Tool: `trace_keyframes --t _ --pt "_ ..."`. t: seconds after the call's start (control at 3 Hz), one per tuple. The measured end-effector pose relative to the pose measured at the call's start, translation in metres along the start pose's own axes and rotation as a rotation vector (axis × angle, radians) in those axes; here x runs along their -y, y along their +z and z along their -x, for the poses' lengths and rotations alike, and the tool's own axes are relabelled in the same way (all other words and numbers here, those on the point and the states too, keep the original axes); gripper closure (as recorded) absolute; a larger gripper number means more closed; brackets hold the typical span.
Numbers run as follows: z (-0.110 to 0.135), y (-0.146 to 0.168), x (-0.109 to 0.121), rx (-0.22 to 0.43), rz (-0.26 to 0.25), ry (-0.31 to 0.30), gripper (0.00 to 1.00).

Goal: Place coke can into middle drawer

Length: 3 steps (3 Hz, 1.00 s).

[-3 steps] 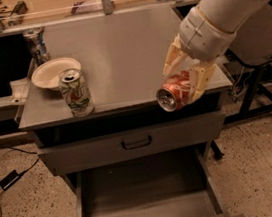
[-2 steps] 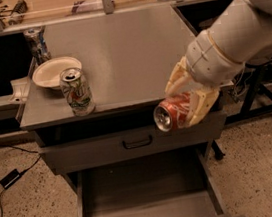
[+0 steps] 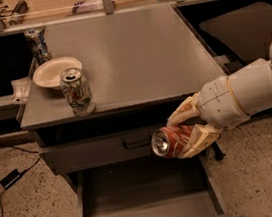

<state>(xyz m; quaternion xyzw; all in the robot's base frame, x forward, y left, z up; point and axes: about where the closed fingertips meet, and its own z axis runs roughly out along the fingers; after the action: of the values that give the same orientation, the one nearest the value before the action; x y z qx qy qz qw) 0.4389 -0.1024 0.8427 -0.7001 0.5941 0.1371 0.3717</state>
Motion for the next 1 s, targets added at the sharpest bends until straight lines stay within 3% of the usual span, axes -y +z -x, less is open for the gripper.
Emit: trace_keyframes --t 0.33,1.0 --pt "-0.022 0.03 -0.005 0.055 0.01 0.05 1.0" --pt "-0.126 0.167 -0.044 0.05 0.023 0.288 1.0"
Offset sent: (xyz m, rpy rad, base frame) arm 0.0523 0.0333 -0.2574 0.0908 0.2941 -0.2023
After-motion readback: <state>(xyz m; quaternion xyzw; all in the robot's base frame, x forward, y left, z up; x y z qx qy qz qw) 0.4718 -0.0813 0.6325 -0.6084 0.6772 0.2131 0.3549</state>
